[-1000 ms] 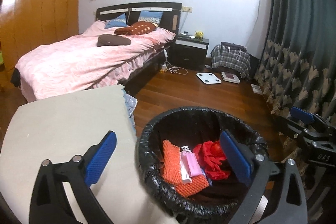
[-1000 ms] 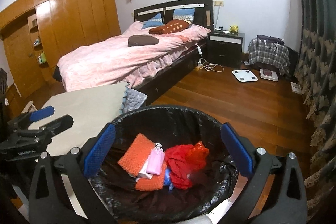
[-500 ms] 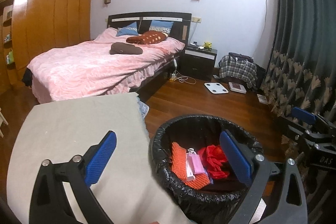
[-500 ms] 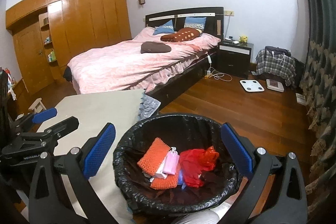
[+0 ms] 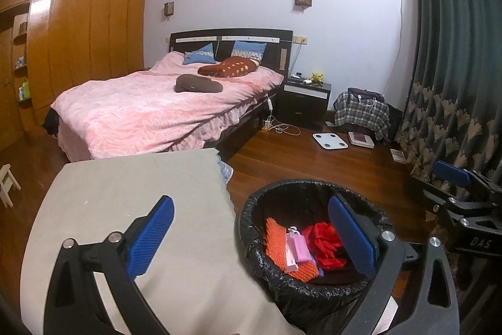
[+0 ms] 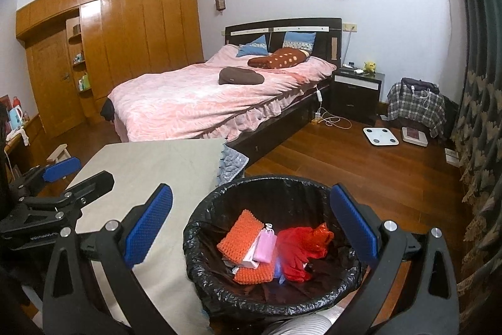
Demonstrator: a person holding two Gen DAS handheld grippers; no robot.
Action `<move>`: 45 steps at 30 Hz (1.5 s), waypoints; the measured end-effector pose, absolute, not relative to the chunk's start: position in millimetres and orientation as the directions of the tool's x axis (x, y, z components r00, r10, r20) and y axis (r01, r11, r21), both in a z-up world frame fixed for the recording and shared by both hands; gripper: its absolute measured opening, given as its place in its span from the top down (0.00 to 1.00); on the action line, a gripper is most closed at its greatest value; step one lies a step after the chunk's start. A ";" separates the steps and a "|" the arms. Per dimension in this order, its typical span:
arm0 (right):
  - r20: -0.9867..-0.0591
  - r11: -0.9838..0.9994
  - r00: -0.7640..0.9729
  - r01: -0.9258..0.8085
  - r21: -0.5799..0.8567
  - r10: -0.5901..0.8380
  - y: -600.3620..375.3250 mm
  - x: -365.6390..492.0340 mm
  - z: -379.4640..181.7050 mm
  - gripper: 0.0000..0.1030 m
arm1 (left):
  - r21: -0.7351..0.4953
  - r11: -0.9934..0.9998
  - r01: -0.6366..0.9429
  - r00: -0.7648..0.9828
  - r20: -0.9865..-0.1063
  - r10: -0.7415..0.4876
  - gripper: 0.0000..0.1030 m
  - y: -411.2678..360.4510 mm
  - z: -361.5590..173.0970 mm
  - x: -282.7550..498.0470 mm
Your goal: Collect trash
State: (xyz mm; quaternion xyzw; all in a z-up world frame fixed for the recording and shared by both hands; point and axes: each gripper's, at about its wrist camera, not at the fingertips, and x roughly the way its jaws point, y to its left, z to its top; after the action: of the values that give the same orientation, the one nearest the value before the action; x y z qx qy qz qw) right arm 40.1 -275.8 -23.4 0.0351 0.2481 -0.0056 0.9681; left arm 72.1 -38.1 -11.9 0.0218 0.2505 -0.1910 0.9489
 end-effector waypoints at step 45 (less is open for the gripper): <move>-0.475 0.998 0.880 0.021 0.058 0.009 -266.4 39.9 -19.4 0.05 | -0.044 0.933 0.358 0.817 -0.469 -0.335 0.06 -31.7 -4.1 67.2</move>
State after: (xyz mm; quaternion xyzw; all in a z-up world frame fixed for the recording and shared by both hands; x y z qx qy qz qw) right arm 39.9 -266.4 -19.4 0.0305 0.2452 -0.0030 0.9690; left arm 67.2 -31.7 -4.1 0.0231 0.2419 -0.1818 0.9528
